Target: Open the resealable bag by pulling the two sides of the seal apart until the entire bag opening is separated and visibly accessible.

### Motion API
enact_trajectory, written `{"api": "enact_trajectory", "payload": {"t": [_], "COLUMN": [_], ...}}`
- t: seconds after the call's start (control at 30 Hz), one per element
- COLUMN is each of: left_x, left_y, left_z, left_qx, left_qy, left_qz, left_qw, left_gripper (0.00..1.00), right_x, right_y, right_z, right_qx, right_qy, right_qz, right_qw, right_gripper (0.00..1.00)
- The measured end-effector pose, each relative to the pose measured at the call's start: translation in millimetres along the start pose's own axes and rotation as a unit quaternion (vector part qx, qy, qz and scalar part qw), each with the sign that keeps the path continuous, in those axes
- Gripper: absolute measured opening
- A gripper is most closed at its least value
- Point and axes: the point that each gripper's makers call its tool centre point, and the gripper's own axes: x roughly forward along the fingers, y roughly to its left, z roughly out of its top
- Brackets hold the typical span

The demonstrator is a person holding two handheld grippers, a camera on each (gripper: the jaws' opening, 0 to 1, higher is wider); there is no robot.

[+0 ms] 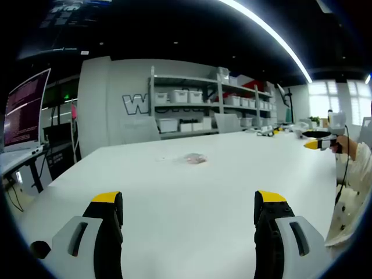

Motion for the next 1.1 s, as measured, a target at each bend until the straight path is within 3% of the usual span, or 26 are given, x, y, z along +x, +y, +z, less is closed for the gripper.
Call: {"api": "enact_trajectory", "payload": {"t": [1.1], "left_x": [-2.5], "left_y": [-0.1], "left_z": [-1.6], "left_qx": [-0.001], "left_qy": [0.002], "left_qz": [-0.001], "left_qw": [1.0], "left_gripper": [0.93], "right_x": [3.2], "right_y": [1.5], "right_z": [-2.1], "right_qx": [-0.011], "right_qy": [0.009], "right_qz": [0.005], "right_qw": [0.9999], "right_gripper": [0.83]}}
